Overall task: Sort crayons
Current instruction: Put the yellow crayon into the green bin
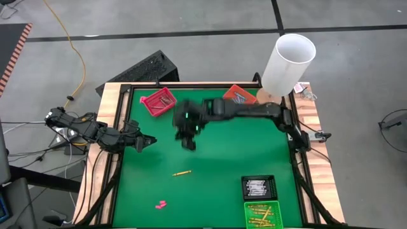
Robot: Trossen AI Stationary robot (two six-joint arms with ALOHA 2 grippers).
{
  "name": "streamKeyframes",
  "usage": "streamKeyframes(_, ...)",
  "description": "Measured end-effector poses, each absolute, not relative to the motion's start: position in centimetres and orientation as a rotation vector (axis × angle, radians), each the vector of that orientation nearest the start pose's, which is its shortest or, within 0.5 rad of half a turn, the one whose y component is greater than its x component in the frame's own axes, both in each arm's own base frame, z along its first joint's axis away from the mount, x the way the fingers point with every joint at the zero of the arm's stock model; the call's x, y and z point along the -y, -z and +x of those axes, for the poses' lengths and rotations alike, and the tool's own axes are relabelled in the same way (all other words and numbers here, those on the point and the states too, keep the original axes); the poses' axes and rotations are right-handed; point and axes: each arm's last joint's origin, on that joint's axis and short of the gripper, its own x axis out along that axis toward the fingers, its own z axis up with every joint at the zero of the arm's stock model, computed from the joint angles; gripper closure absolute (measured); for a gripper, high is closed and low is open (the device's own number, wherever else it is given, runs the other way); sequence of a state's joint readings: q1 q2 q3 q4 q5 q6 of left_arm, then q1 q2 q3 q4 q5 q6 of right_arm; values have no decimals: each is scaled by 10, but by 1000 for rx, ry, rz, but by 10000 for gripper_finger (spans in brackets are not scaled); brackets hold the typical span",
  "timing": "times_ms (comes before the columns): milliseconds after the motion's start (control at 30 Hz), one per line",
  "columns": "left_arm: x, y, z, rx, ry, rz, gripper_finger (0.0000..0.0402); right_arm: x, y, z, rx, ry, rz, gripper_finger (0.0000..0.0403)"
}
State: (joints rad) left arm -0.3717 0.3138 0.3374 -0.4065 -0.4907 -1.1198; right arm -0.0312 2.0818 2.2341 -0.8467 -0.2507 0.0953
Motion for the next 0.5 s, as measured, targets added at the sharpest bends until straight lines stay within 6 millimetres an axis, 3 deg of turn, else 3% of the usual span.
streamKeyframes(233, 24, -216, 97, -264, -265, -944, 252, -60, -332, 466, -764, -165, 32, 335)
streamKeyframes(500, 25, -215, 97, -290, -237, -930, 252, -113, -277, 484, -818, -216, -36, 335)
